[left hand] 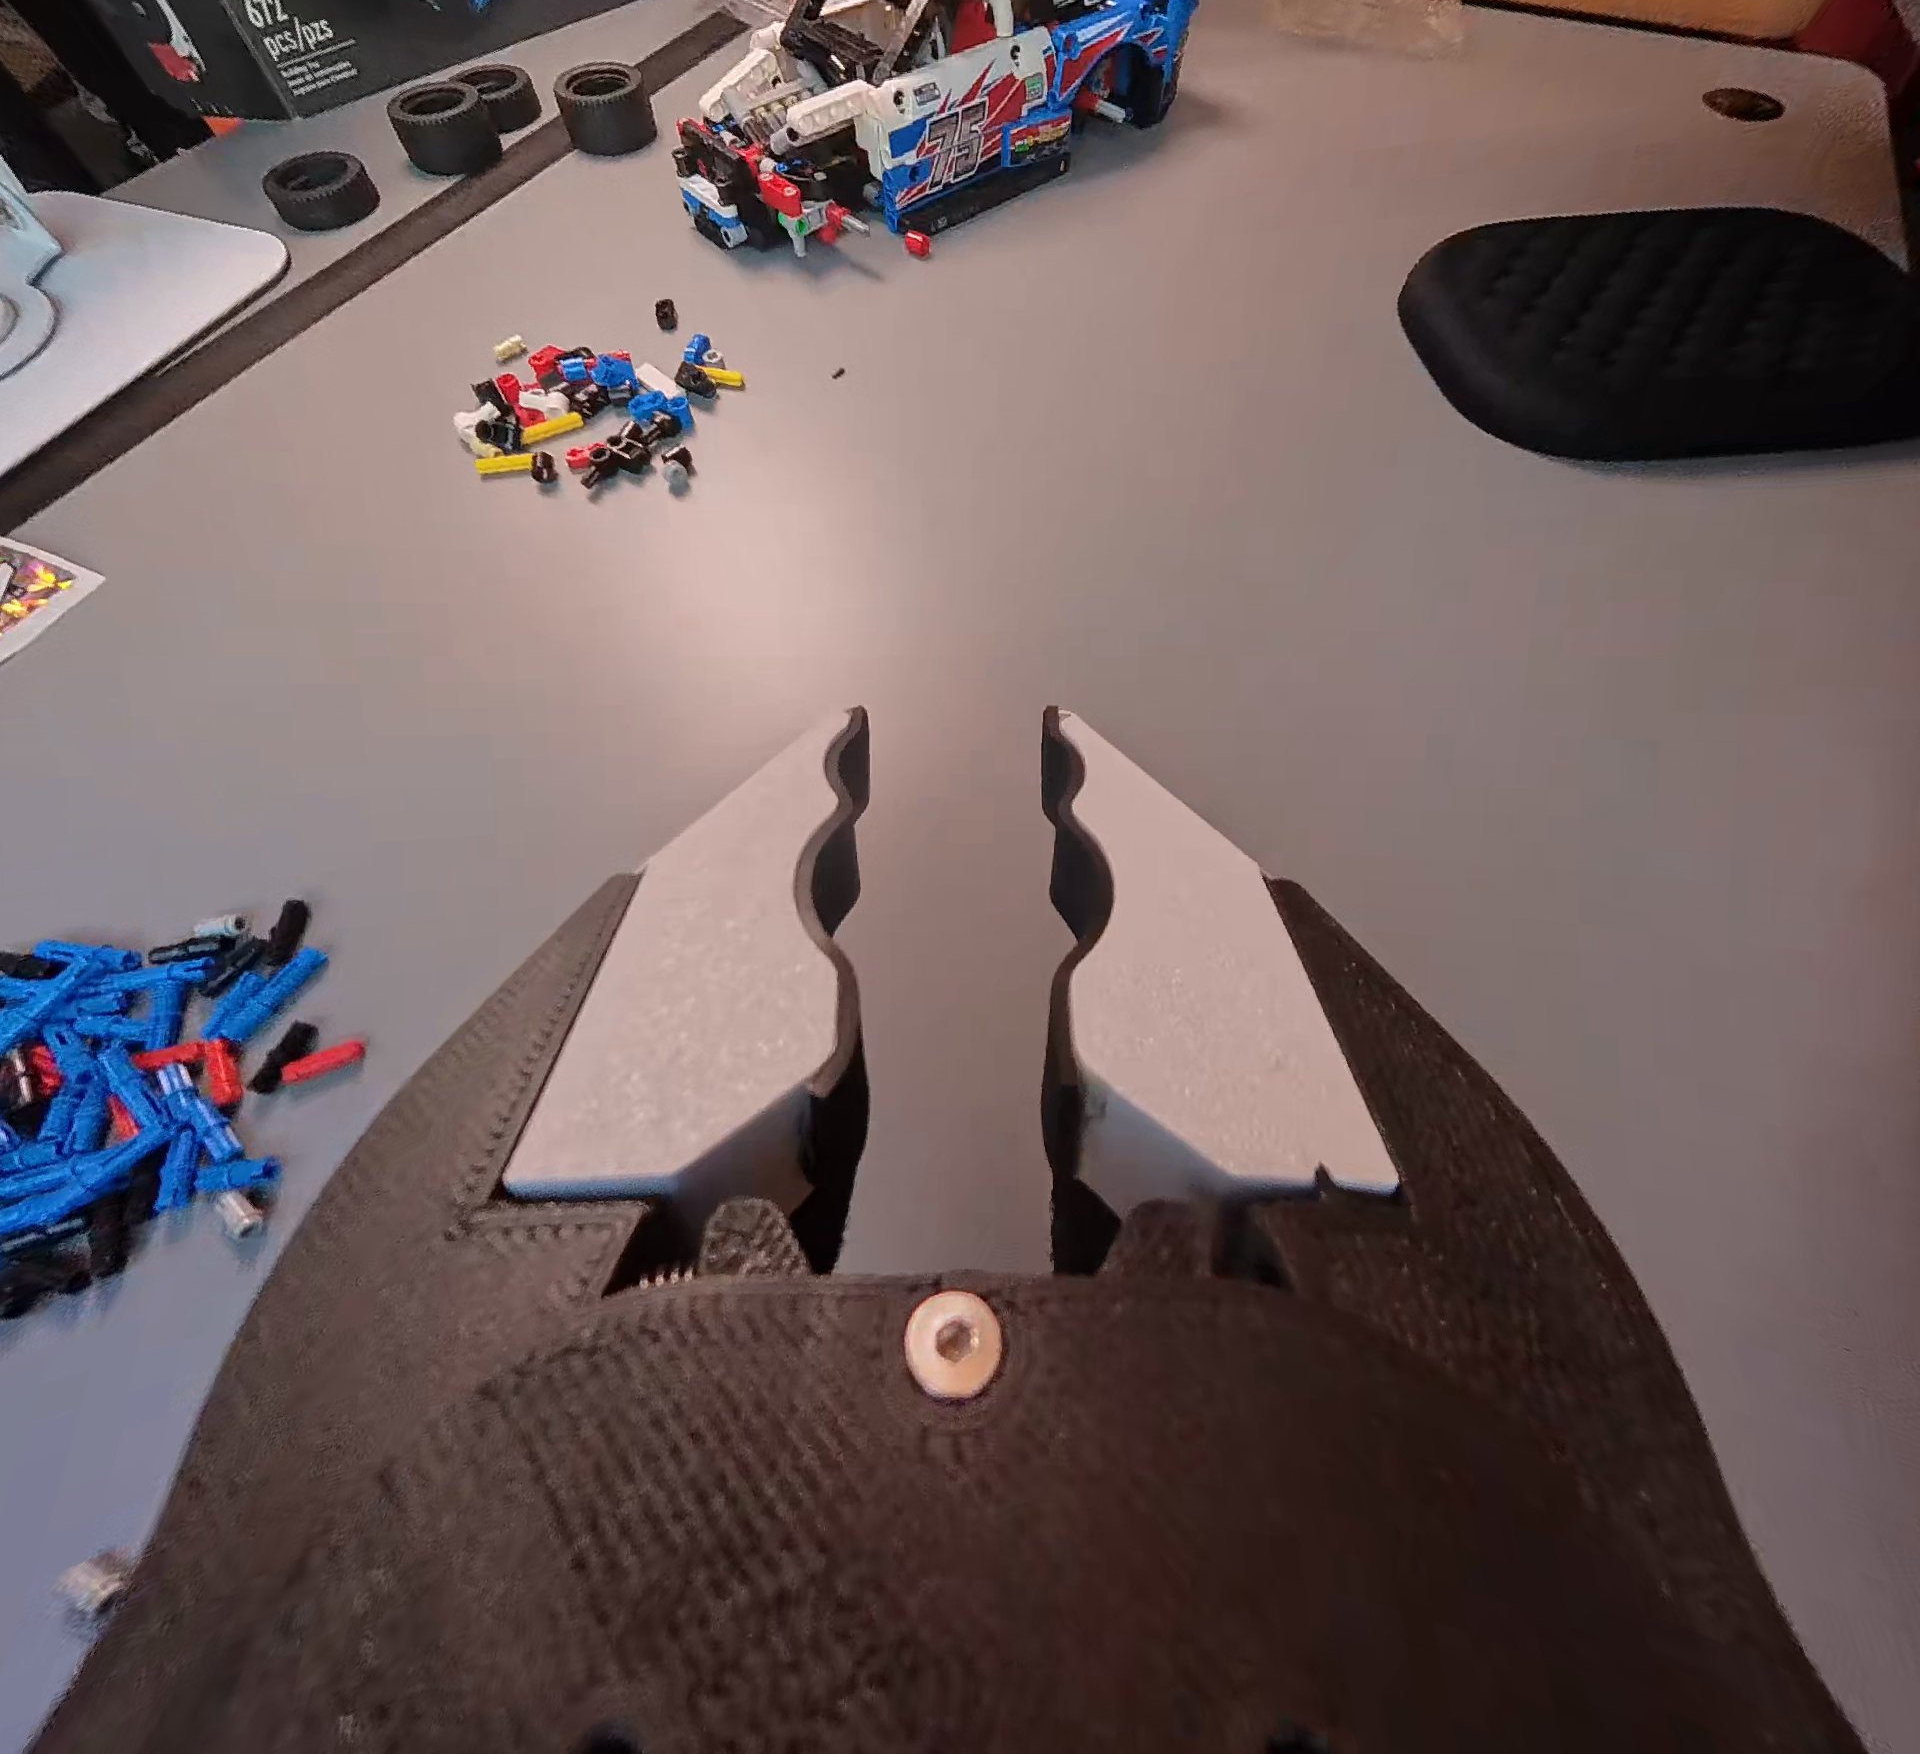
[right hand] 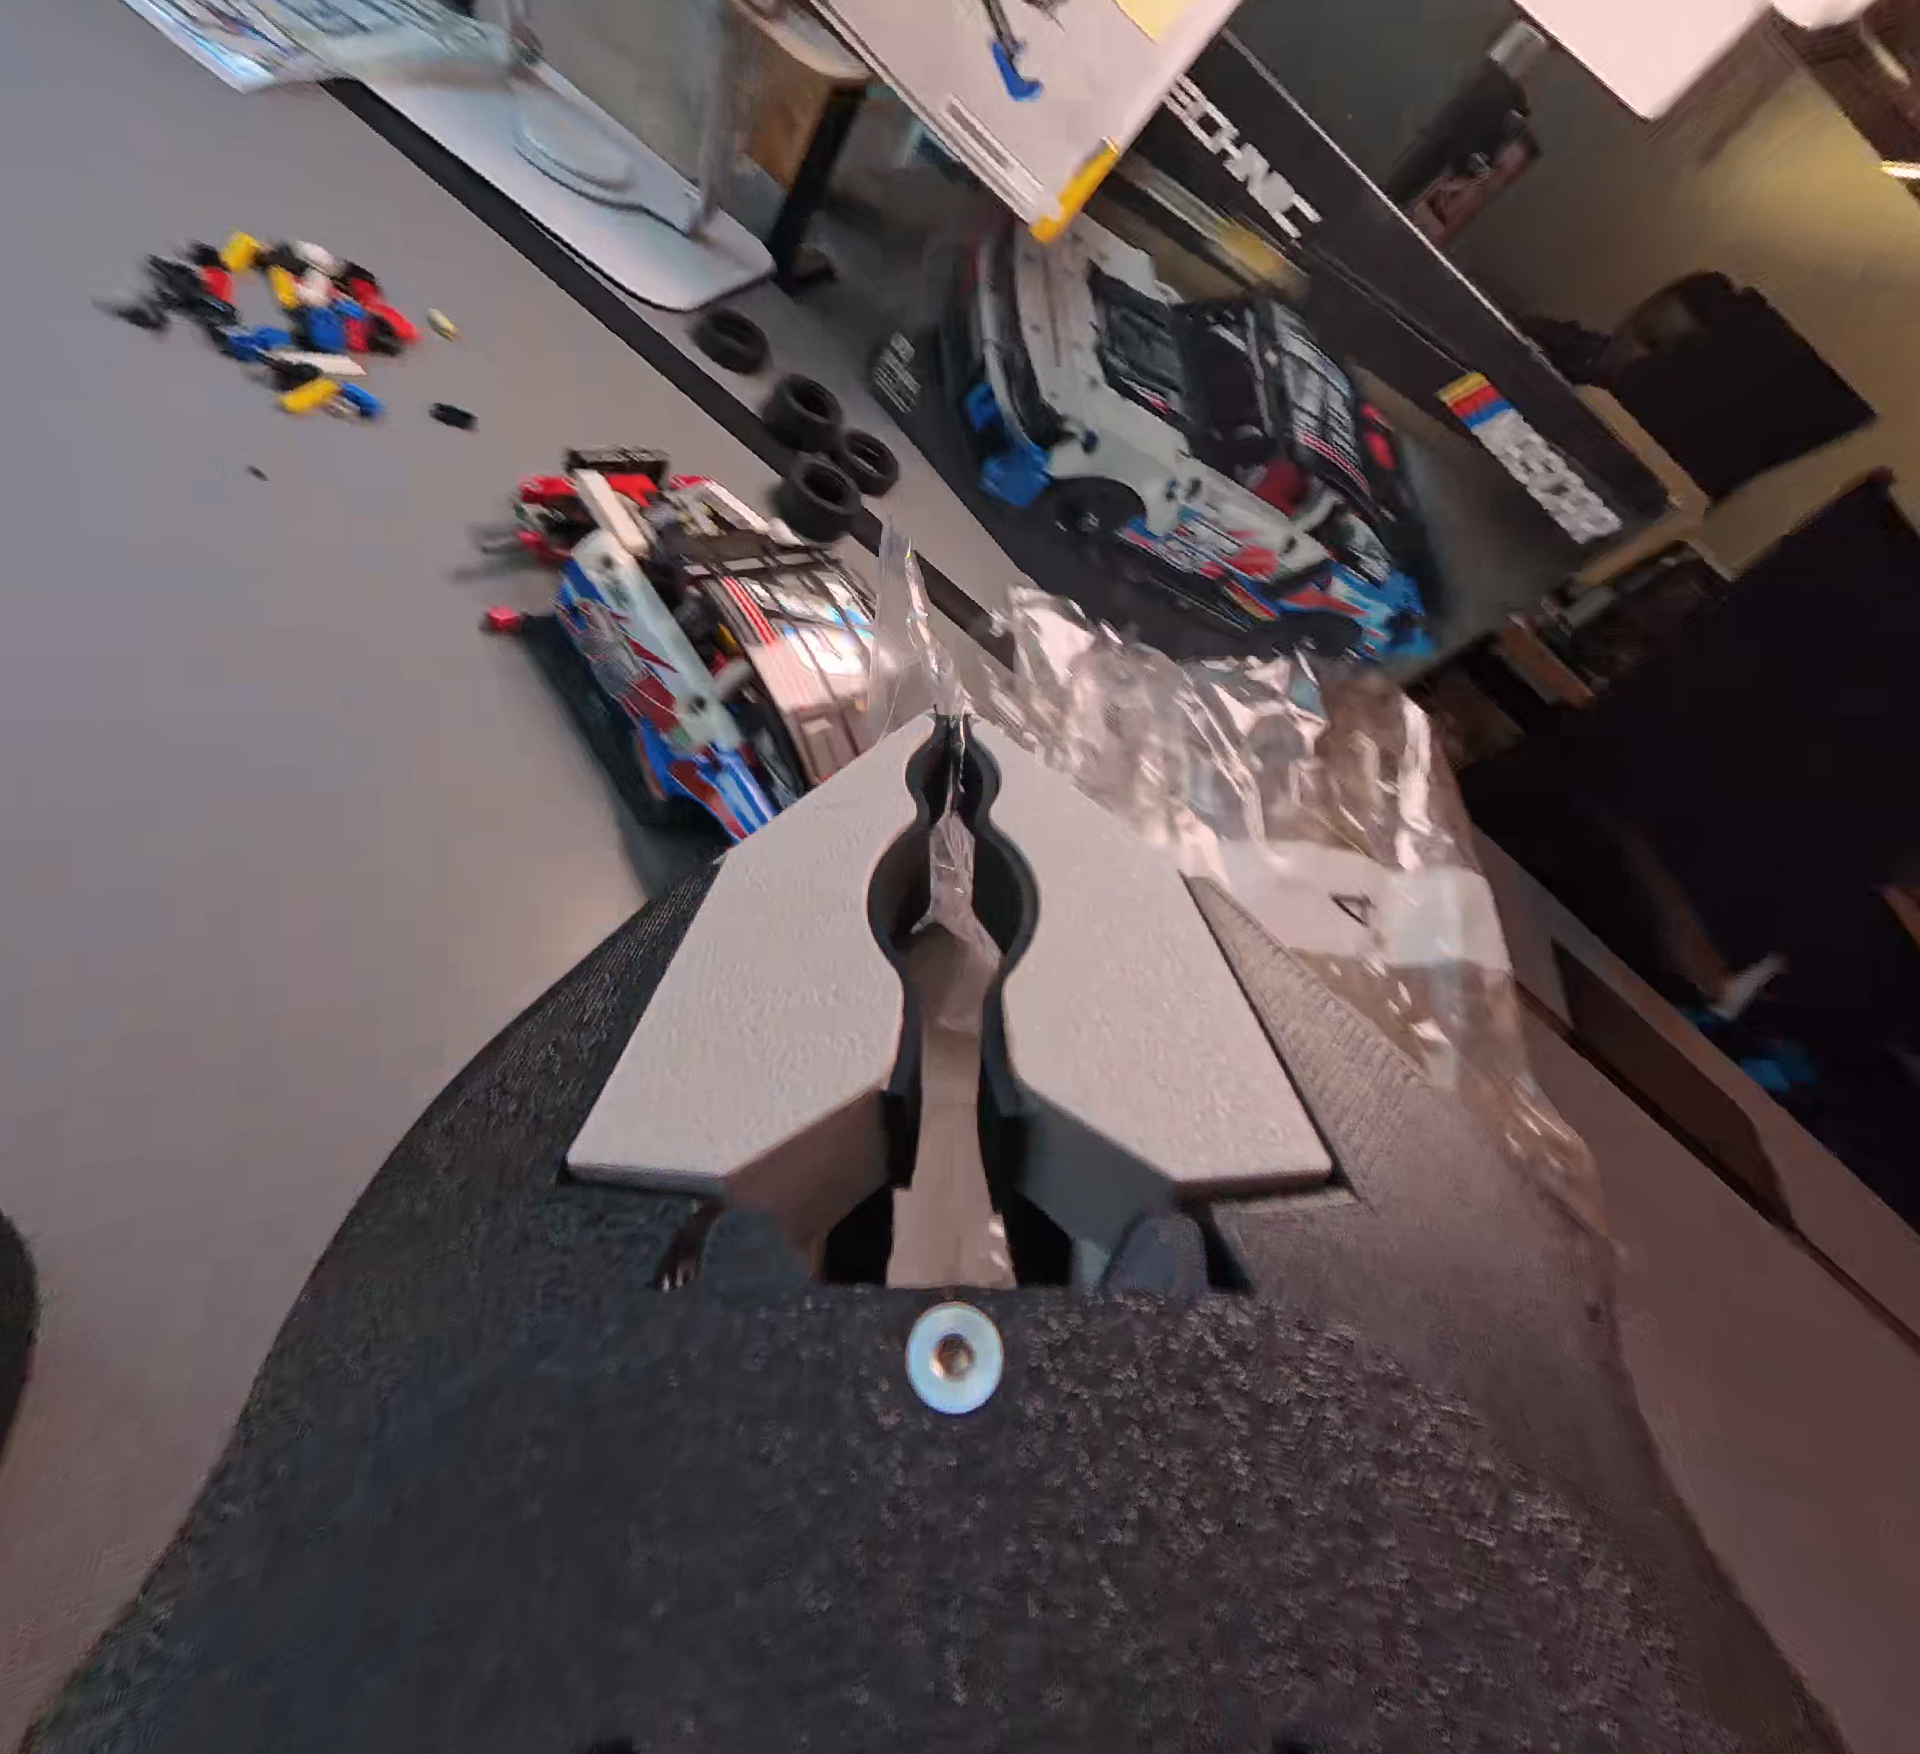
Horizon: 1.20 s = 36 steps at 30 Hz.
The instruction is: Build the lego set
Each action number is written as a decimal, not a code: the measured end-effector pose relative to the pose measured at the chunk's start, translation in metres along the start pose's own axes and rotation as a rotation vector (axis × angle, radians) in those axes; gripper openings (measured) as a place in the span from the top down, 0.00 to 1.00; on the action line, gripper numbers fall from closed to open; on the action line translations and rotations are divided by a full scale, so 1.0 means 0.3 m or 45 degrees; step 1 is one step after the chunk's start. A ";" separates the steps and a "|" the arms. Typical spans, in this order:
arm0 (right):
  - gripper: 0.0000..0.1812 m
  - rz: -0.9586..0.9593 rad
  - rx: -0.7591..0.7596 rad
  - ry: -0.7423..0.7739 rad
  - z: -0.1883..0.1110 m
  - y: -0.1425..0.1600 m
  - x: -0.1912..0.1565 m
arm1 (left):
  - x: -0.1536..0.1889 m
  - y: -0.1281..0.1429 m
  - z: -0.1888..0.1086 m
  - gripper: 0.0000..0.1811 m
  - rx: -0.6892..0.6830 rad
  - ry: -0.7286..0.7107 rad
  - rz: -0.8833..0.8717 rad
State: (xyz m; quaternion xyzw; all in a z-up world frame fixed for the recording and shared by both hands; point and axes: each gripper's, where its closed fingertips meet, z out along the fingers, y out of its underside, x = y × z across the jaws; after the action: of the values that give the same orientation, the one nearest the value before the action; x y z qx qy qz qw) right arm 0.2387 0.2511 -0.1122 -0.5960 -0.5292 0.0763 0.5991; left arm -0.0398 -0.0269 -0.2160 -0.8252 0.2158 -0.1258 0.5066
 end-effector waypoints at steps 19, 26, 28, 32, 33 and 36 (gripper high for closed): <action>1.00 -0.273 -0.817 0.426 -0.184 0.709 0.086 | 0.026 0.043 0.023 0.83 -0.004 0.019 0.005; 0.82 -0.026 -0.843 0.251 -0.186 0.688 0.048 | 0.037 0.059 0.032 0.83 -0.025 0.031 0.002; 0.77 0.102 -0.788 0.202 -0.192 0.604 0.032 | 0.031 0.058 0.030 0.83 -0.016 0.033 -0.023; 0.78 0.233 -0.434 0.022 -0.121 0.269 -0.060 | 0.012 0.059 0.034 0.83 -0.005 0.020 -0.050; 0.80 0.252 -0.347 -0.057 -0.084 0.181 -0.109 | 0.007 0.060 0.037 0.83 -0.003 0.017 -0.060; 0.84 0.274 -0.213 -0.350 0.061 -0.004 -0.317 | -0.006 0.057 0.040 0.83 0.028 -0.001 -0.106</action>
State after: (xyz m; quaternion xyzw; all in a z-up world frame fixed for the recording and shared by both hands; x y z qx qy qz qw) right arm 0.1841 0.1936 -0.1677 -0.6809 -0.5437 0.1763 0.4578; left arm -0.0401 -0.0234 -0.2368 -0.8278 0.1797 -0.1487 0.5102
